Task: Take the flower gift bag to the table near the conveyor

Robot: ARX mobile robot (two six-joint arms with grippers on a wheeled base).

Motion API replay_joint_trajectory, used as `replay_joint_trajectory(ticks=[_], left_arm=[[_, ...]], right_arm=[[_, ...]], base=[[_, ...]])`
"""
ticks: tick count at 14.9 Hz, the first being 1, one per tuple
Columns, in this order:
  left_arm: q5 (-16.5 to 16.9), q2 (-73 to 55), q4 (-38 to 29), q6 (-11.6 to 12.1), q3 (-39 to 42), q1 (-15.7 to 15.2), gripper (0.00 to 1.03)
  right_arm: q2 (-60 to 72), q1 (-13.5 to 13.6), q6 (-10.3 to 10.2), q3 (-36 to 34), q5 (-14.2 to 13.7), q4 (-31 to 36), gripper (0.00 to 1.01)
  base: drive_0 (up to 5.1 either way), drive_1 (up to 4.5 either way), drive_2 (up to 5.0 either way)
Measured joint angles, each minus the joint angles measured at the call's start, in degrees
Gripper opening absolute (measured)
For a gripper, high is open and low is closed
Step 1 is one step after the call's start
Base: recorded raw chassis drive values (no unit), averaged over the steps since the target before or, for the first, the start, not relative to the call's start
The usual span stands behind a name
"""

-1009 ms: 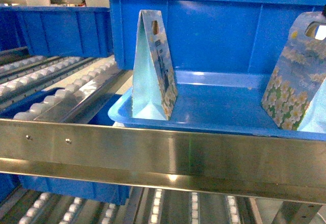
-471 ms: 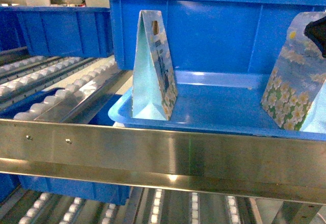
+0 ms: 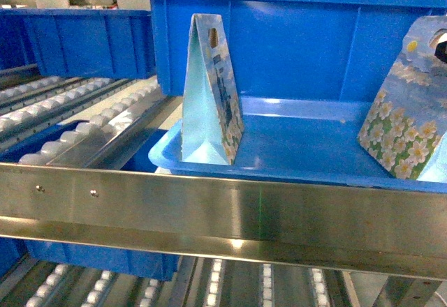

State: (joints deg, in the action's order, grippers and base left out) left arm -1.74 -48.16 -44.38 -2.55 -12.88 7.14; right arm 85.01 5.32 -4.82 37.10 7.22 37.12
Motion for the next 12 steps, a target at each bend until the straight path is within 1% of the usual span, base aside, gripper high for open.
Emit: replay_joint_trajectory(ticks=[1, 2, 4, 7, 10, 11, 12], left_arm=[[0.0, 0.0, 0.0, 0.0, 0.0, 0.0, 0.98], [0.0, 0.0, 0.0, 0.0, 0.0, 0.0, 0.98], [0.0, 0.0, 0.0, 0.0, 0.0, 0.0, 0.98], [0.0, 0.0, 0.0, 0.0, 0.0, 0.0, 0.98], [0.0, 0.0, 0.0, 0.0, 0.0, 0.0, 0.98], [0.0, 0.0, 0.0, 0.0, 0.0, 0.0, 0.98], [0.0, 0.0, 0.0, 0.0, 0.0, 0.0, 0.98]], right_arm=[[0.0, 0.4, 0.3, -0.2, 0.0, 0.4, 0.04], [-0.7, 0.4, 0.5, -0.8, 0.1, 0.9, 0.02], [-2.7, 0.8, 0.6, -2.0, 0.2, 1.6, 0.02], [-7.2, 0.8, 0.6, -4.7, -0.6, 2.7, 0.02], [-16.2, -2.2, 1.0, -8.6, -1.6, 3.3, 0.02], [-19.6, -3.4, 1.4, -9.7, -2.0, 3.2, 0.02], [-23.3, -4.6, 1.4, -10.9, -1.9, 2.5, 0.02]], base=[[0.0, 0.00, 0.0], [0.0, 0.00, 0.0], [0.0, 0.00, 0.0], [0.0, 0.00, 0.0], [0.0, 0.00, 0.0], [0.0, 0.00, 0.0], [0.0, 0.00, 0.0]])
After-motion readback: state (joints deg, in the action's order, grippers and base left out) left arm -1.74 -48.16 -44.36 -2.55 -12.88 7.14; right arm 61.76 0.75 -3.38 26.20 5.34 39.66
